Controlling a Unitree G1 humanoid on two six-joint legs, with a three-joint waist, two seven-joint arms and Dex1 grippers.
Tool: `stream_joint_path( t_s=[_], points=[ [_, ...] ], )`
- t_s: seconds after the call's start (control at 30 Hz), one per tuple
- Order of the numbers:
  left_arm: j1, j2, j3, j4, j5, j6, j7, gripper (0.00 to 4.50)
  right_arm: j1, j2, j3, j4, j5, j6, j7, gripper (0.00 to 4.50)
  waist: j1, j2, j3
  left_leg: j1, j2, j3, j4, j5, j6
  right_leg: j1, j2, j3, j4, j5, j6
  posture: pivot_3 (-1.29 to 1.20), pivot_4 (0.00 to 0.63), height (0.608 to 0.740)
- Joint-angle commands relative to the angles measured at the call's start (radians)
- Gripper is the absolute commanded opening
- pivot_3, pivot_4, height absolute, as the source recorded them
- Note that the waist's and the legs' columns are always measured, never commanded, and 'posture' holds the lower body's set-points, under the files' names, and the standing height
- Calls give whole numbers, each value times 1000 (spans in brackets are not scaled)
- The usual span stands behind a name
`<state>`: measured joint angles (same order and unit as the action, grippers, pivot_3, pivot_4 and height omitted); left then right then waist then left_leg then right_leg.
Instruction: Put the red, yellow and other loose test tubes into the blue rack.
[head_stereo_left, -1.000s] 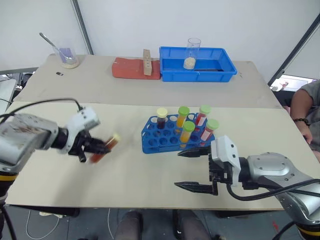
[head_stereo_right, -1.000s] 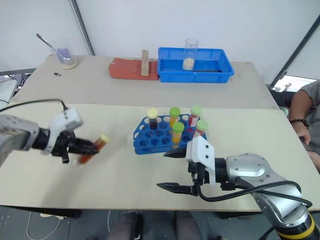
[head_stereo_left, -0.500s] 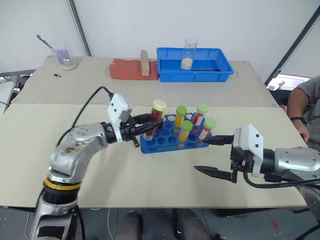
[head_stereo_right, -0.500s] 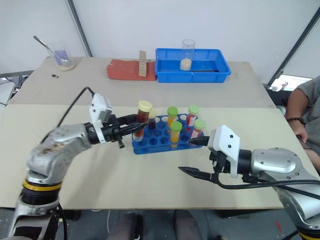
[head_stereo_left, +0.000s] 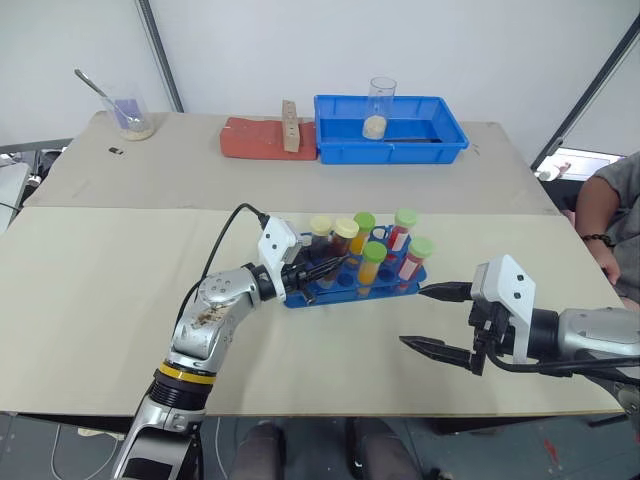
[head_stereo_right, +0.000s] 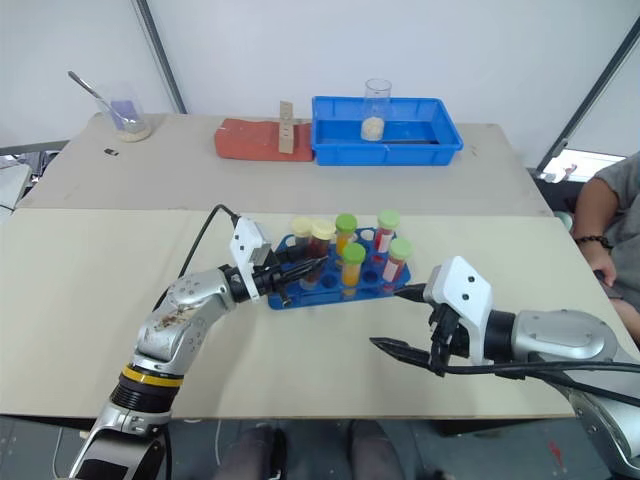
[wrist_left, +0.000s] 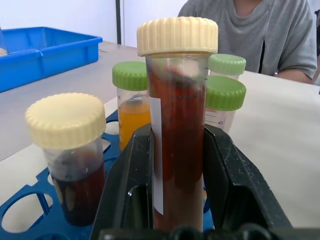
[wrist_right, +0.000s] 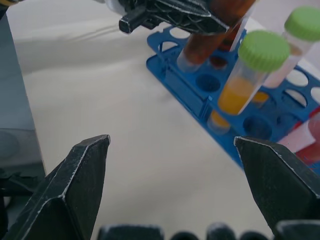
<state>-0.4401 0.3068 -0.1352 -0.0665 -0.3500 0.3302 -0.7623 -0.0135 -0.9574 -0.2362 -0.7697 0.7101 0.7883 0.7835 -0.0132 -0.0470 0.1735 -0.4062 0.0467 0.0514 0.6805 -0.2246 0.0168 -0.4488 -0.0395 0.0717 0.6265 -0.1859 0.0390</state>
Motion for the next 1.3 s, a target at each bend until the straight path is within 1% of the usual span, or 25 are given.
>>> stream_joint_path(
  t_s=[0.03,0.37,0.63,0.87,0.93,0.97,1.1,1.13,1.2,1.3],
  points=[
    [-7,3,1,18,26,-54,-9,867,10,-4,-52,-37,14,-6,-11,4444,1,0,0,0,0,0,0,0,0,0,0,0,0,0,0,0,150,740],
    [35,-4,10,19,41,-94,7,867,26,6,-52,-38,9,-21,-24,4444,-1,0,0,7,0,0,0,0,0,8,0,-1,-1,-3,-5,0,150,740],
    [100,-20,12,8,63,-148,60,867,7,19,-44,-13,-20,-44,-42,4444,-3,0,0,7,1,0,-1,0,0,8,0,-1,-1,-4,-5,0,150,740],
    [110,-31,11,30,83,-186,88,867,-2,31,-42,1,-28,-52,-49,4444,-3,0,0,7,1,0,-1,0,0,8,0,-1,-1,-4,-6,0,150,740],
    [115,-26,22,30,71,-182,81,1896,-4,32,-41,10,-36,-51,-52,4444,-3,0,0,7,1,0,-1,0,0,8,0,-1,-2,-4,-6,0,150,740],
    [120,-17,26,25,62,-176,69,2174,-3,32,-41,13,-38,-52,-51,4444,-3,0,0,7,1,0,-1,0,0,8,0,-1,-2,-4,-6,0,150,740],
    [147,25,35,-16,52,-167,40,4159,2,31,-42,21,-51,-55,-46,4444,-2,0,0,7,1,0,-1,0,0,8,0,-1,-2,-5,-6,0,150,740],
    [157,43,42,-34,51,-162,36,4470,1,34,-43,23,-50,-52,-48,4444,-1,0,0,7,1,0,-1,0,0,7,0,-1,-2,-5,-6,0,150,740],
    [177,82,57,-74,50,-149,28,4470,0,38,-47,28,-50,-49,-52,4444,-1,0,0,6,1,0,-1,0,0,7,0,-1,-2,-5,-6,0,150,740],
    [219,191,113,-172,32,-94,-2,4470,11,31,-75,47,-50,-59,-30,4444,-2,0,0,6,1,0,-2,0,0,7,0,-1,-3,-5,-6,0,150,740]
  ],
)
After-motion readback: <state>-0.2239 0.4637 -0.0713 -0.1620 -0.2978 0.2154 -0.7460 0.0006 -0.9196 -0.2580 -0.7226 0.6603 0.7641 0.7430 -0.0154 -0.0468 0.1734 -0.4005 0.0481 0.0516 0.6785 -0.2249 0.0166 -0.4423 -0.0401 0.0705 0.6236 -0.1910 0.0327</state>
